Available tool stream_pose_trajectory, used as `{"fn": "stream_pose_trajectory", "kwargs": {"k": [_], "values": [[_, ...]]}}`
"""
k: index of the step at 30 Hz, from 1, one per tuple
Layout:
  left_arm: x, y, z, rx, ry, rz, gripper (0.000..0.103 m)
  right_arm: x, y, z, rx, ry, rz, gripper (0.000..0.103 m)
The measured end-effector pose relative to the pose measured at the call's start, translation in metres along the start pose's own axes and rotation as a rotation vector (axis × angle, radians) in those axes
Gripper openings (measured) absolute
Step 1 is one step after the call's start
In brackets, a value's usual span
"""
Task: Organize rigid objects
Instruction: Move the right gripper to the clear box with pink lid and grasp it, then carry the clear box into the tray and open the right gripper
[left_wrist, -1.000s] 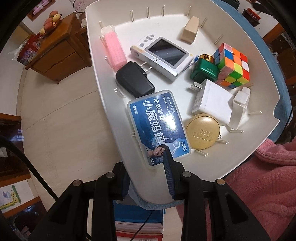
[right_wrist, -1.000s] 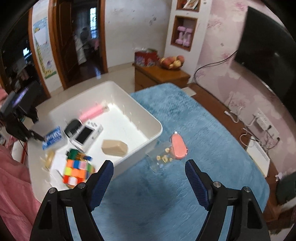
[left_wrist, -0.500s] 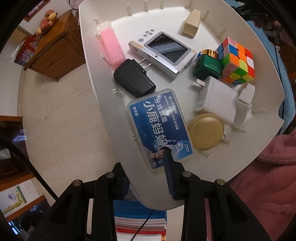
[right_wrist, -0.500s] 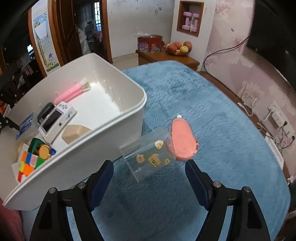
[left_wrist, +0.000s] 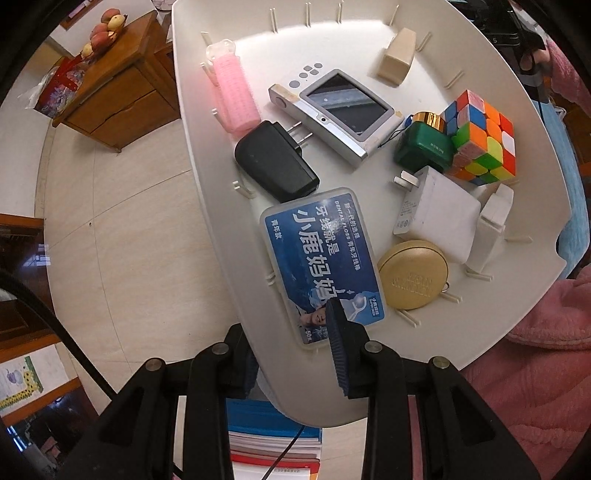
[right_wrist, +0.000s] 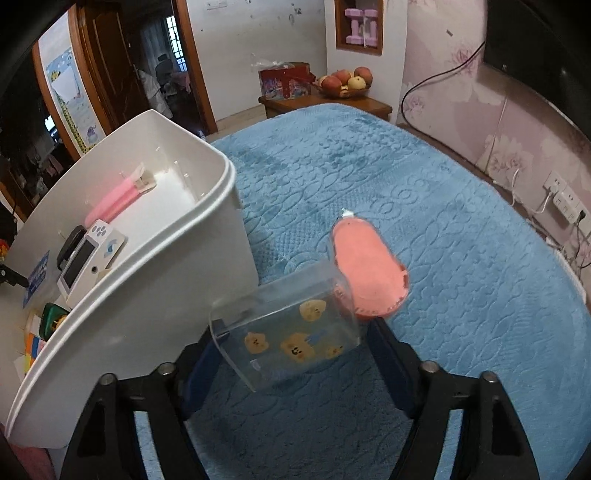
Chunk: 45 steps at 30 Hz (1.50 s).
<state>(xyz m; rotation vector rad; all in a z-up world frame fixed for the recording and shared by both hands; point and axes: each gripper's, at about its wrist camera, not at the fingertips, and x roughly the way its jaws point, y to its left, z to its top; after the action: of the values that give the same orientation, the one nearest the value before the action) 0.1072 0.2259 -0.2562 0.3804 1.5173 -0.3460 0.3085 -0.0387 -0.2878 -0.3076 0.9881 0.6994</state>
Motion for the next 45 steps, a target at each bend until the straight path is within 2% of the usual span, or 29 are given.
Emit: {"fn": "stream_pose_trajectory", "kwargs": {"k": [5,13,22,31,37,42,45], "values": [[0.0,-0.001,-0.002,-0.001,-0.003,0.004,0.034,0.004,0.006,0.002,-0.008,0.012,-0.037,0.07],[0.0,-0.002,-0.002,0.01,-0.009,0.006,0.034,-0.003,0.012,-0.007,0.097,0.029,-0.06,0.069],[-0.003,-0.004,-0.005,0.03,-0.037,0.016,0.035,-0.022,0.037,-0.045,0.327,0.068,-0.153,0.067],[-0.006,-0.008,-0.01,0.054,-0.067,0.032,0.036,-0.051,0.071,-0.082,0.488,0.148,-0.249,0.067],[-0.008,-0.007,-0.014,0.053,-0.083,0.028,0.035,-0.087,0.089,-0.08,0.537,0.122,-0.309,0.067],[-0.009,-0.007,-0.015,0.071,-0.091,0.019,0.035,-0.125,0.103,-0.064,0.578,0.057,-0.369,0.067],[-0.01,-0.008,-0.018,0.11,-0.098,0.028,0.035,-0.142,0.11,-0.051,0.616,0.008,-0.377,0.067]]}}
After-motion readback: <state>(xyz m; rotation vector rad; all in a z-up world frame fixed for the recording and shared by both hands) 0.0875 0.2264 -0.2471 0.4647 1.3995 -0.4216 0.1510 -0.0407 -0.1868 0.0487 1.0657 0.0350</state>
